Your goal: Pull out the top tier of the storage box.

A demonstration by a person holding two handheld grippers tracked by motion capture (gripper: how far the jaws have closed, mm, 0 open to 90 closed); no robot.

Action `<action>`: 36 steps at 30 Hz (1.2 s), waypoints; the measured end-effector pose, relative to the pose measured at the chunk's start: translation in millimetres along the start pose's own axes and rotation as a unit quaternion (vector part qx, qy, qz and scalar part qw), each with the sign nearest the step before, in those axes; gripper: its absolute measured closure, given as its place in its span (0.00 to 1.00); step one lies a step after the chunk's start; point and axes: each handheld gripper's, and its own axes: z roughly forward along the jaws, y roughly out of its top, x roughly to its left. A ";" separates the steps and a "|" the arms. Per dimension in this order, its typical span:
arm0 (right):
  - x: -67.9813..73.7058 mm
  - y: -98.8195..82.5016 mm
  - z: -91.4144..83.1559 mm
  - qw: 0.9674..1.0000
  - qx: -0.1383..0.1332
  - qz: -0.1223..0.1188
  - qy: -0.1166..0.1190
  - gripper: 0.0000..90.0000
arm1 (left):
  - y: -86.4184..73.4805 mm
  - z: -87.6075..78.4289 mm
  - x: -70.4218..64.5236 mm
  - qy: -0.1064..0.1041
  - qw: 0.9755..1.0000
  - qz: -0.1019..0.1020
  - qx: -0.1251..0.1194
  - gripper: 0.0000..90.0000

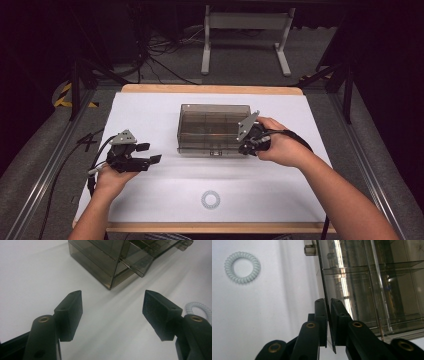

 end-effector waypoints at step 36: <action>35.3 -1.2 -8.5 1.000 -0.001 -0.021 0.018 0.96 | -0.3 0.7 0.8 -0.001 1.000 -0.004 0.003 0.37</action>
